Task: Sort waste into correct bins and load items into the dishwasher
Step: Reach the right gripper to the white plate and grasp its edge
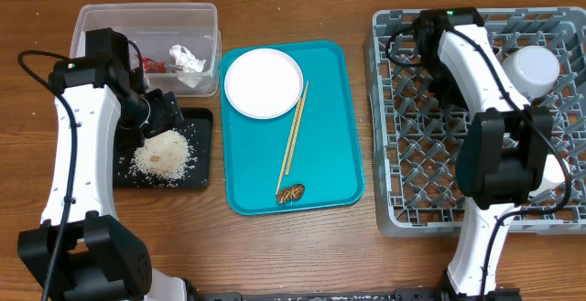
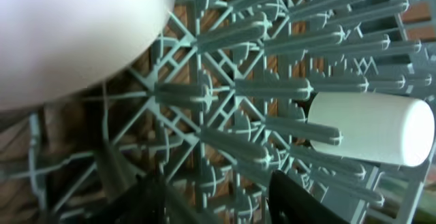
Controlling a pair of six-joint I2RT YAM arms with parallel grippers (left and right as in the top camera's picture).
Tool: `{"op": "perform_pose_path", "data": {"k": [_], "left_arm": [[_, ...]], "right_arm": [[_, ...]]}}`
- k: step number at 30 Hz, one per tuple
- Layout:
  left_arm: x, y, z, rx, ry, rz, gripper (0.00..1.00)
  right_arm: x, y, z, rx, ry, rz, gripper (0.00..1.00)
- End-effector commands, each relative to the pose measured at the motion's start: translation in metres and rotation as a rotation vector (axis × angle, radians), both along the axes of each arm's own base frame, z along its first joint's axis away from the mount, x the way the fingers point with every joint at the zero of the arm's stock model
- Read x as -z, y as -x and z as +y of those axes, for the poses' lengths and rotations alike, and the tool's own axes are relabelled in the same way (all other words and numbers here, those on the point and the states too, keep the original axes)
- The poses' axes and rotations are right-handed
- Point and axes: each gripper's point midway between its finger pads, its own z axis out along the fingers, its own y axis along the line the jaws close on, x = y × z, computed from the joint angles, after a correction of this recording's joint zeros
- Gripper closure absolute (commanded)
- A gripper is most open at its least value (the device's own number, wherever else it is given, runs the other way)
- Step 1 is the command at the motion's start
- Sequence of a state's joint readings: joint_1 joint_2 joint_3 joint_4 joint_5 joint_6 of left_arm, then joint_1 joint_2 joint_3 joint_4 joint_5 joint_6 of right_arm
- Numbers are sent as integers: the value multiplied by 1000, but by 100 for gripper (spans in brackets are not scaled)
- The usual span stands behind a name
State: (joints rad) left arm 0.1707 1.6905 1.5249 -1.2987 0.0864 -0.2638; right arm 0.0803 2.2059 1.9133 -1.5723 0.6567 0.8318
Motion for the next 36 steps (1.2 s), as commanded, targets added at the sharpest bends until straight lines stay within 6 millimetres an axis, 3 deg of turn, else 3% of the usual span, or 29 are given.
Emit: {"op": "perform_pose_path", "data": {"k": [1,5,8,10,12,14,20,24,30,33,36], "left_arm": [[-15,-2,-2,-9,5,-46,18],[-15,-2,-2,-9,5,-47,18],[-15,-2,-2,-7,4,-47,18],[-15,-2,-2,-6,4,-47,17],[-15,-3,-2,-6,4,-49,16],[-15,-4,-4,-1,4,-53,14],[-15,-5,-8,9,10,-55,13],[-15,-5,-11,16,12,-54,13],[-15,-7,-16,30,11,-62,13],[-15,-7,-18,37,12,-61,13],[-15,-8,-18,38,11,-62,13]], "right_arm": [[-62,-10,6,-1,-48,-193,44],[-105,-12,11,-68,-93,-294,35],[-125,-7,14,-89,-117,-339,18],[-128,-1,22,-90,-172,-344,7],[-123,4,33,-92,-251,-322,2],[-104,2,72,-213,-472,-250,0],[-88,-7,141,-482,-766,-211,0],[-88,-19,178,-608,-843,-250,0],[-89,-47,256,-821,-852,-352,5],[-74,-59,290,-895,-830,-372,5],[-50,-67,308,-921,-795,-356,5]]}}
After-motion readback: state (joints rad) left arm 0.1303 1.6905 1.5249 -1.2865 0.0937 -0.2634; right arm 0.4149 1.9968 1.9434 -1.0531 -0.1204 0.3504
